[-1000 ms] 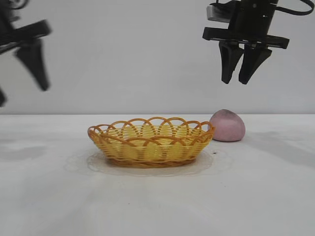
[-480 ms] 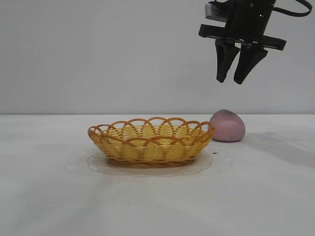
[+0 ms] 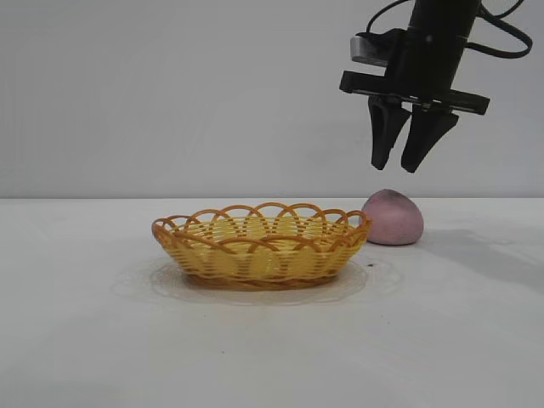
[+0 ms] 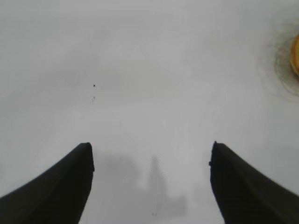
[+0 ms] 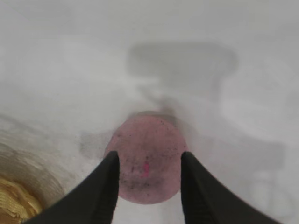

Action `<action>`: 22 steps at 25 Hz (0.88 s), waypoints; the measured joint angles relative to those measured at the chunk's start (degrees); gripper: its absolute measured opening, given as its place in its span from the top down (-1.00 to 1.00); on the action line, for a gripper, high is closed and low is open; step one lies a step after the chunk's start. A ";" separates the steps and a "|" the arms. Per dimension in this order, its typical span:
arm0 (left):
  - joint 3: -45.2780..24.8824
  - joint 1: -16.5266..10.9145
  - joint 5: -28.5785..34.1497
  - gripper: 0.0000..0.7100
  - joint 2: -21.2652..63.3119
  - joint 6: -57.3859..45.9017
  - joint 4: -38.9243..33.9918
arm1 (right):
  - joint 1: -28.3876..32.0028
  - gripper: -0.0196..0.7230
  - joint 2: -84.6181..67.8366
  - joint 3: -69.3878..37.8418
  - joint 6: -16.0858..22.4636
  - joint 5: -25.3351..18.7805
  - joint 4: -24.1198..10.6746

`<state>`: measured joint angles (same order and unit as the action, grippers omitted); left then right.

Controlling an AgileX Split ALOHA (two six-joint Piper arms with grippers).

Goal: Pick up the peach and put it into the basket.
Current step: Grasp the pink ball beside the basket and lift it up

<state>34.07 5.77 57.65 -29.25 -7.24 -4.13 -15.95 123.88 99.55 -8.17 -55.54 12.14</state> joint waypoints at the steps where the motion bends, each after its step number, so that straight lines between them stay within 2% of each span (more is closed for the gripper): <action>1: -1.00 0.00 1.89 -0.38 3.49 0.00 -0.13 | 0.00 0.26 0.12 0.00 -0.10 0.00 0.10; 6: -5.73 0.00 5.82 -0.38 15.57 0.70 -0.26 | 0.00 0.26 0.21 0.00 -0.44 0.00 0.42; 15: -6.26 0.00 6.30 -0.38 29.42 6.20 3.19 | 0.00 0.26 0.21 0.00 -0.66 -1.52 0.62; 22: -6.39 0.00 6.52 -0.38 30.24 6.22 3.19 | 0.00 0.26 2.84 0.27 -0.76 -3.20 0.50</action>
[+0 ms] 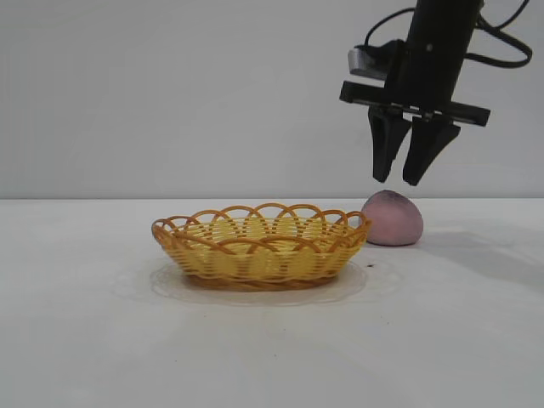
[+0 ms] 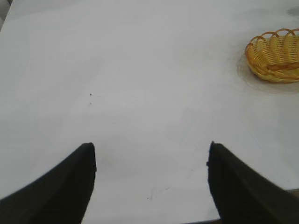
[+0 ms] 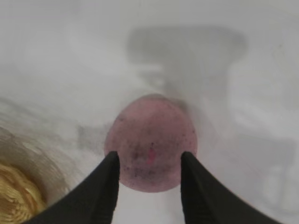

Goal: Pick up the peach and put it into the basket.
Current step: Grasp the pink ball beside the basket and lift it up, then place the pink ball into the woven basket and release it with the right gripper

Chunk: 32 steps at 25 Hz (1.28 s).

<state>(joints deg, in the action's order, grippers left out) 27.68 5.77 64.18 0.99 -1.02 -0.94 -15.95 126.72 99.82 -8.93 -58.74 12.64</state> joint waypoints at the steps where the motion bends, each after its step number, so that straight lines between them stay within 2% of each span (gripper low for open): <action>1: 0.00 0.00 0.00 -0.38 0.00 0.00 0.00 | 0.00 0.26 1.03 0.00 -0.24 0.00 0.00; 3: 0.00 0.00 0.00 -0.38 0.09 0.00 0.00 | 0.00 0.26 3.06 0.12 -1.46 0.86 0.00; 4: 0.00 0.00 0.00 -0.38 0.09 0.00 0.00 | 0.00 0.53 3.75 0.12 -2.44 1.28 0.00; 5: 0.00 0.00 0.00 -0.38 0.09 0.00 0.00 | 0.00 0.69 3.90 0.12 -2.72 1.73 0.00; 6: 0.00 0.00 0.00 -0.38 0.09 0.00 0.00 | 0.00 0.79 3.78 0.26 -3.10 2.17 0.25; 7: 0.00 -0.73 0.00 -0.38 0.09 0.00 0.00 | -0.02 0.79 3.23 0.38 -3.34 2.30 0.50; 8: 0.00 -1.95 0.00 -0.38 0.09 0.00 0.00 | -0.29 0.95 2.34 0.50 -3.46 2.36 0.53; 11: 0.00 -6.34 0.00 -0.38 0.09 0.00 0.00 | -2.14 0.95 -1.75 0.50 -4.13 2.18 0.96; 12: 0.00 -7.05 0.00 -0.38 0.09 0.00 0.00 | -3.16 0.95 -3.60 0.50 -5.01 1.91 1.73; 15: 0.00 -7.44 0.00 -0.38 0.09 0.00 0.00 | -7.13 0.95 -8.01 0.61 -8.43 -1.19 6.04; 17: 0.00 -7.49 0.00 -0.38 0.09 0.00 0.00 | -10.70 0.95 -8.84 0.61 -9.13 -3.21 7.16; 22: 0.00 -7.49 0.00 -0.38 0.09 0.00 0.00 | -17.05 0.95 -6.11 0.61 -8.48 -4.47 5.95; 29: 0.00 -7.49 0.00 -0.38 0.09 0.00 0.00 | -18.33 0.95 0.95 0.61 -6.37 -4.96 2.81; 30: 0.00 -7.49 0.00 -0.38 0.09 0.00 0.00 | -18.33 0.79 1.04 0.61 -6.09 -4.96 2.70; 32: 0.00 -7.49 0.00 -0.38 0.09 0.00 0.00 | -18.33 0.79 1.04 0.61 -5.57 -4.84 2.70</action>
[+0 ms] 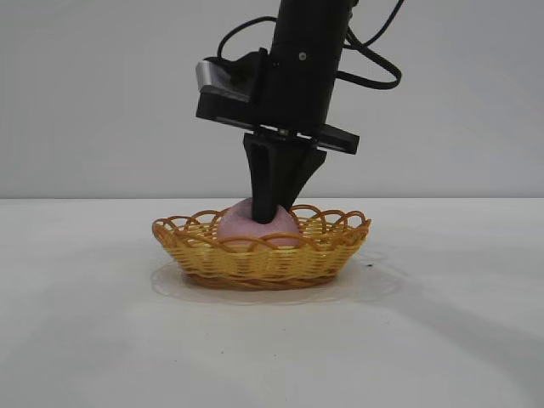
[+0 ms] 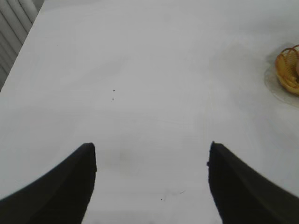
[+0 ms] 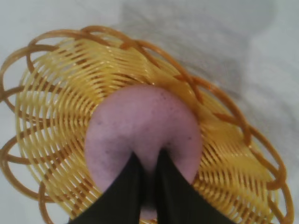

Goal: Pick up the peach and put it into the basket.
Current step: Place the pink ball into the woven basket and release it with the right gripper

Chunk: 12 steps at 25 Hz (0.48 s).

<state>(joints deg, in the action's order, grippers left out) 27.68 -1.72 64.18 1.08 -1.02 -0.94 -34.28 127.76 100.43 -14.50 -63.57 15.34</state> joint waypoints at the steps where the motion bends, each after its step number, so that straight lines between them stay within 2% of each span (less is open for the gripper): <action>1: 0.00 0.00 0.00 -0.38 0.00 0.00 0.08 | 0.00 0.61 -0.10 0.00 0.23 0.00 -0.09; 7: 0.00 0.00 0.00 -0.38 0.00 0.00 0.08 | 0.00 -0.04 -1.30 0.61 2.04 -1.42 -0.82; 8: 0.00 0.00 0.00 -0.38 0.00 0.00 0.08 | 0.11 -0.08 -1.85 1.00 2.87 -1.88 -0.91; 10: 0.00 0.00 0.00 -0.38 0.00 0.00 0.08 | 0.90 -0.04 -3.53 1.58 5.00 -2.17 -1.36; 12: 0.00 0.00 0.00 -0.38 0.00 0.00 0.08 | 2.62 -0.04 -5.86 1.77 8.90 -2.07 -4.52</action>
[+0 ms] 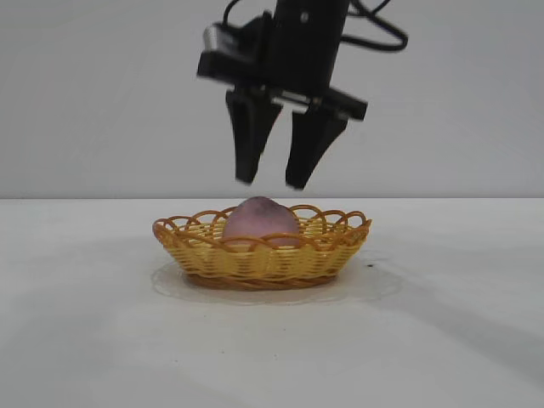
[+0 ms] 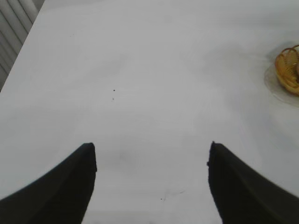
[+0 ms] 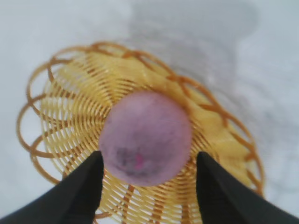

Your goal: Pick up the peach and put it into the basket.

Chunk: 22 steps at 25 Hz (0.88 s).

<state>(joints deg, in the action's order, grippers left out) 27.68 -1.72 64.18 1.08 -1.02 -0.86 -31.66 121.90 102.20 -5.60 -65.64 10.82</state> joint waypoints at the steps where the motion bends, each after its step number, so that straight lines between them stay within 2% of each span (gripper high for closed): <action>1: 0.00 0.00 0.00 -0.38 0.00 0.00 0.00 | 1.47 -0.10 -0.89 0.13 1.66 0.00 -2.53; 4: 0.00 0.00 0.00 -0.38 0.00 0.00 0.00 | 7.50 -0.10 -2.30 0.13 5.40 -1.04 -10.52; 7: 0.00 0.00 0.00 -0.38 0.00 0.00 0.00 | 14.97 -0.10 -2.30 -0.27 7.71 -1.47 -13.96; 11: 0.00 0.00 0.00 -0.38 0.00 0.00 0.00 | 22.80 -0.10 -2.19 -1.95 10.52 1.17 -14.70; 14: 0.00 0.00 0.00 -0.38 0.00 0.00 0.00 | 25.95 -0.10 -2.10 -2.28 11.00 2.34 -14.83; 19: 0.00 0.00 0.00 -0.38 0.00 0.00 0.00 | 26.93 -0.10 -3.03 -2.70 11.11 0.96 -14.45; 22: 0.00 0.00 0.00 -0.38 0.00 0.00 0.00 | 26.93 -0.10 -8.02 -6.67 11.11 1.42 -13.74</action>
<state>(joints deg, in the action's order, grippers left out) 27.68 -1.72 64.18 1.08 -1.02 -0.86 -4.72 113.88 95.54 5.51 -64.22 -2.92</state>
